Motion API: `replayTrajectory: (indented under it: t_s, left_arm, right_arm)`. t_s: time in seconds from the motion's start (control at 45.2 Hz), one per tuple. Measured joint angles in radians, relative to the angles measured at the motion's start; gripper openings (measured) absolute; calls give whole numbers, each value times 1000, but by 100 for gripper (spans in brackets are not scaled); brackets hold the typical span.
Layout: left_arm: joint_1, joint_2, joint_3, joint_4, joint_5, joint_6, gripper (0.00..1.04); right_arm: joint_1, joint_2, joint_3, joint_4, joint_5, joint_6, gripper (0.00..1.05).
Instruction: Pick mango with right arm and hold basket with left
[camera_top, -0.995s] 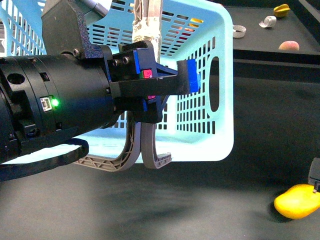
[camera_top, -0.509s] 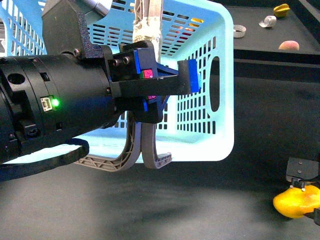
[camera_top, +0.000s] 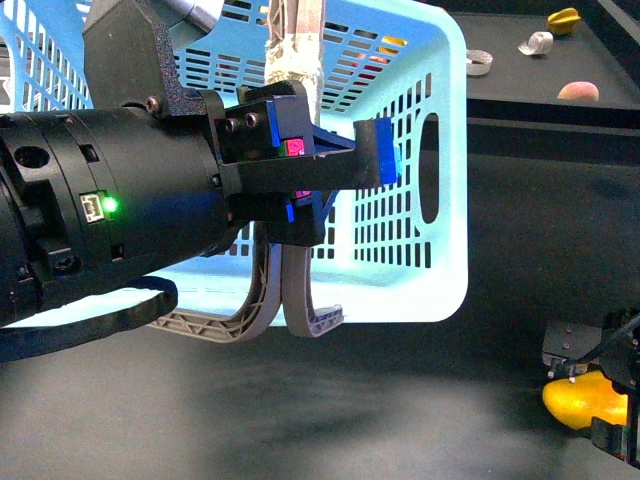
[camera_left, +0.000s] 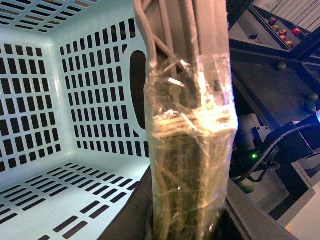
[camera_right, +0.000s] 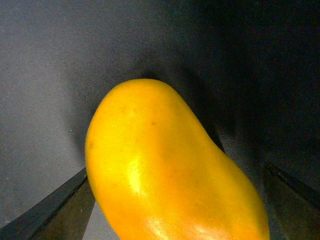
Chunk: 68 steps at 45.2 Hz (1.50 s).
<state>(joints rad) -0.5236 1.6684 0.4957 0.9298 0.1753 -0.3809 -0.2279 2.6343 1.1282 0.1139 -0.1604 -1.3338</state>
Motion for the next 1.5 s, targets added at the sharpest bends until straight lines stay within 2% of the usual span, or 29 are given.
replayTrajectory:
  t_s: [0.332,0.398,0.641,0.885,1.062,1.216,1.305,1.504]
  left_arm:
    - [0,0,0,0,0,0,20]
    - [0,0,0,0,0,0,20]
    - [0,0,0,0,0,0,20]
    - [0,0,0,0,0,0,20]
    - [0,0,0,0,0,0,20]
    - [0,0,0,0,0,0,20]
    - [0,0,0,0,0,0,20]
    - [0,0,0,0,0,0,20]
  right_arm:
    - [-21,8,3,25,10,22,64]
    - [-26,6,-1,33,2,31,60]
    - [-34,-80,-77,82,-78,106,57]
    - [-31,-377,-228,172,-297,350,57]
    - [-16,-641,-333,267,-399,560,56]
    - [56,-902,-423,403,-434,847,56]
    - [140,-988,-446,473,-425,1009,56]
    - [320,-954,-432,560,-327,1184,56]
